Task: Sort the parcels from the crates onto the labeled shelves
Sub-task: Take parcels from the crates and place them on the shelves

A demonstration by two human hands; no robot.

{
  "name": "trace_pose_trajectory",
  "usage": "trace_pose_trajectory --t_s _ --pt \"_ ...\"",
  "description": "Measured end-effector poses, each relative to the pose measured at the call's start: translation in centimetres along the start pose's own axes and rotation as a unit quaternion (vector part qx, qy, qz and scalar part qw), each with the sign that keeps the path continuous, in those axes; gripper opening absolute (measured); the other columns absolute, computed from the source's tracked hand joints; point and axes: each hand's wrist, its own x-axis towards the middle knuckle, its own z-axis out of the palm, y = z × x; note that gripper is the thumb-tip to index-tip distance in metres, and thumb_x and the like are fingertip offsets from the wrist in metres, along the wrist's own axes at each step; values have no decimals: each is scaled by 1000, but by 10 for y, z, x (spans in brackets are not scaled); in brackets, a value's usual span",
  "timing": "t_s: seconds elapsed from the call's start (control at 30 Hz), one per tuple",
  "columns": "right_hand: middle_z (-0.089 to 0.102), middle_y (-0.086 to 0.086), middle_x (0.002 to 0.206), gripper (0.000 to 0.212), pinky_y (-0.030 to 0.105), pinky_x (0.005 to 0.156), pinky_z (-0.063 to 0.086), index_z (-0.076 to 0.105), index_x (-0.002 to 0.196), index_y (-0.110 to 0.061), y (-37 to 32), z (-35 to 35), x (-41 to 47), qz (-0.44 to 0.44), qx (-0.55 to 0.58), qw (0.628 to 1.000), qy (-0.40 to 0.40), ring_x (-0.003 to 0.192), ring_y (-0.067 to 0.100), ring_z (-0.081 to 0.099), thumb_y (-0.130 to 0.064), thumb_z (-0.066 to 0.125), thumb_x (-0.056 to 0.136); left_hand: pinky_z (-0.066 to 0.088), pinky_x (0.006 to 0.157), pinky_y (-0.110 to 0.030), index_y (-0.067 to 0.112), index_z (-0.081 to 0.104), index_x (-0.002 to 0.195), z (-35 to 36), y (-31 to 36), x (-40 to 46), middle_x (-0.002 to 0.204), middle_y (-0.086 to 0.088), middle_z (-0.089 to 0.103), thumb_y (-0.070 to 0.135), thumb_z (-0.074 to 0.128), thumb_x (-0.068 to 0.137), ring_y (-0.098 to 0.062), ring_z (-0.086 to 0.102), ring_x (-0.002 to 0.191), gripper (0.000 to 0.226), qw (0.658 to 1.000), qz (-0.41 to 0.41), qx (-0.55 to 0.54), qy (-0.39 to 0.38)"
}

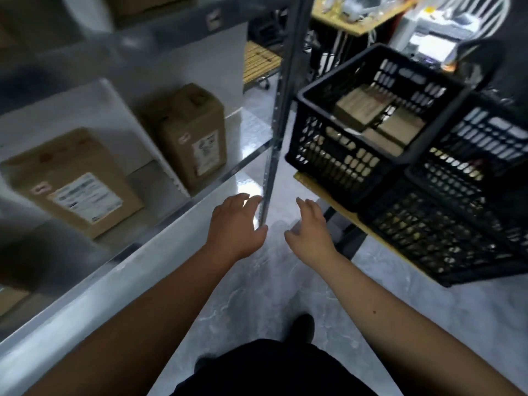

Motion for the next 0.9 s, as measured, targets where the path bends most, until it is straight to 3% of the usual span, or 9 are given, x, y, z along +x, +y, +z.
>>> trace_pose_trajectory --t_s 0.1,0.27,0.37,0.47,0.6,0.73,0.9 --pt "11 3 170 84 37 122 30 22 164 -21 25 -48 12 5 7 999 33 154 25 23 -28 71 96 45 109 -47 28 45 153 -2 51 41 153 -4 51 59 57 84 -29 49 136 77 998 49 23 -13" --pt "10 -2 171 82 34 123 25 23 164 -22 53 -134 40 11 27 997 73 155 22 20 -27 69 97 47 107 -48 25 48 152 -10 129 112 149 -5 52 54 65 83 -29 49 136 77 991 120 57 8" --pt "24 -6 164 76 24 113 28 30 161 -22 62 -181 51 -8 34 995 96 145 16 34 -25 69 96 49 106 -46 23 52 149 -17 173 146 143 -2 56 53 67 82 -26 51 131 75 986 151 58 33" --pt "33 -5 158 69 22 107 33 35 159 -23 70 -218 55 -21 44 993 105 137 14 44 -25 67 98 46 110 -45 26 49 151 -23 205 174 147 -1 53 53 66 84 -25 48 136 74 983 167 61 42" --pt "35 -3 160 66 21 111 27 38 159 -20 81 -258 67 -34 21 992 119 144 15 37 -28 65 100 50 103 -43 29 49 150 -32 229 209 145 3 54 55 61 85 -23 50 133 70 981 177 59 44" --pt "34 -4 161 71 22 111 30 35 161 -22 91 -284 97 -25 29 994 105 144 14 37 -28 67 98 49 105 -44 30 46 152 -39 242 246 147 5 51 56 63 87 -21 47 135 72 983 167 65 32" --pt "33 0 161 77 21 105 28 35 161 -24 94 -290 145 40 42 995 76 147 20 33 -26 69 92 50 105 -47 32 43 153 -37 237 301 148 4 50 58 63 89 -23 47 137 72 984 141 97 -44"
